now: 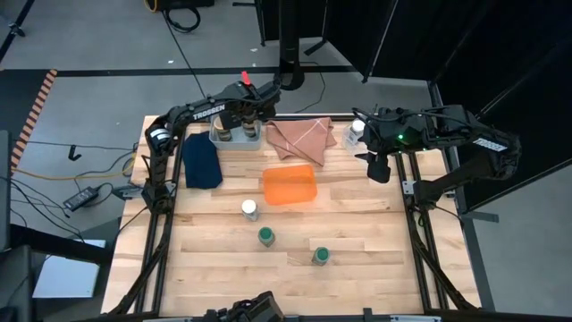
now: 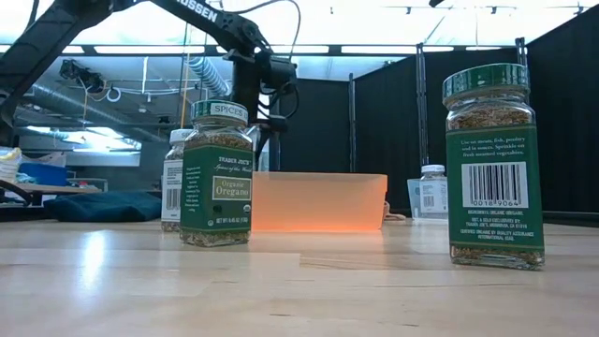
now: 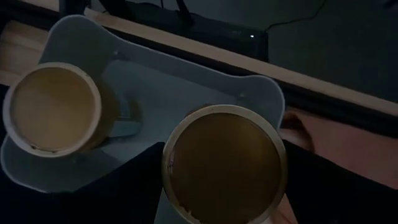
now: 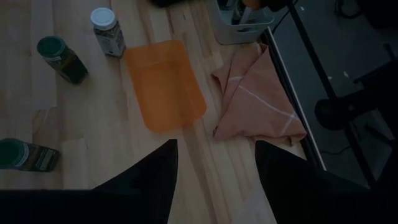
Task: Sort spices by type
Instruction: Put the gold seasoning bottle into the gray bin
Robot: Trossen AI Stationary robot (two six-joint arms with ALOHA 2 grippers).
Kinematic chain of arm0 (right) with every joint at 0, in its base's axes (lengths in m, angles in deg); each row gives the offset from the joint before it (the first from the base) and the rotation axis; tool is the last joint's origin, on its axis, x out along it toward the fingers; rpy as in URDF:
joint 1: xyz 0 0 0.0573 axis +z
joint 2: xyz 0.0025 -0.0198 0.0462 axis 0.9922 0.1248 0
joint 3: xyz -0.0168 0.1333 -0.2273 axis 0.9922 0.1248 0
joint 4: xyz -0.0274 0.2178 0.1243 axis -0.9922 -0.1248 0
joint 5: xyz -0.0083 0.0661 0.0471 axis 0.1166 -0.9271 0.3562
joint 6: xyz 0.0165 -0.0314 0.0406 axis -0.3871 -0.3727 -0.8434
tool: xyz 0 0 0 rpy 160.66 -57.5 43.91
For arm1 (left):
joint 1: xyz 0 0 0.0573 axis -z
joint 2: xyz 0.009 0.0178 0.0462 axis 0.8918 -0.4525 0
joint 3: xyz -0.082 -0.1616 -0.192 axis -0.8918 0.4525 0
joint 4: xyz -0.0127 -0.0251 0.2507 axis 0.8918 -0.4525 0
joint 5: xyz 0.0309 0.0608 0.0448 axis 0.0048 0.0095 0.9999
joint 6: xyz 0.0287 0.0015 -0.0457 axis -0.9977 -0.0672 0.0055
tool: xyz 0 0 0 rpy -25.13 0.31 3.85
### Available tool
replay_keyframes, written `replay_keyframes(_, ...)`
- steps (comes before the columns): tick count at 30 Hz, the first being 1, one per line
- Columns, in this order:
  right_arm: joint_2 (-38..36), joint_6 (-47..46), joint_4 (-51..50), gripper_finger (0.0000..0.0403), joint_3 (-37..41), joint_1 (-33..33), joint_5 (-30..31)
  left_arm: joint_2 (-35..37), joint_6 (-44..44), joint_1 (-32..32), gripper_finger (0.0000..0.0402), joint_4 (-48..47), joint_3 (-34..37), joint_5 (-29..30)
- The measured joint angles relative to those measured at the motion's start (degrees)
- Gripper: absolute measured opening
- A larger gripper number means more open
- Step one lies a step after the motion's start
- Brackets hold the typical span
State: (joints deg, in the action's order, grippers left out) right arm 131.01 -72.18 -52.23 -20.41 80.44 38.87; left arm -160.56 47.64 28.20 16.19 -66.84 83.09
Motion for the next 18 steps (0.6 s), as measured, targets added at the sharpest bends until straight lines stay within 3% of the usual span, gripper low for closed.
replay_keyframes(11, 0.02, 0.0, 0.0, 0.0222, 0.0, 0.02, -0.07, 0.05, -0.07, 0.0, 0.0278, 3.72, 6.31, -2.78)
replay_keyframes(18, 0.02, 0.0, 0.0, 0.0222, 0.0, 0.0, -0.07, 0.07, -1.87, 0.11, 0.0278, 4.71, 6.68, -2.77)
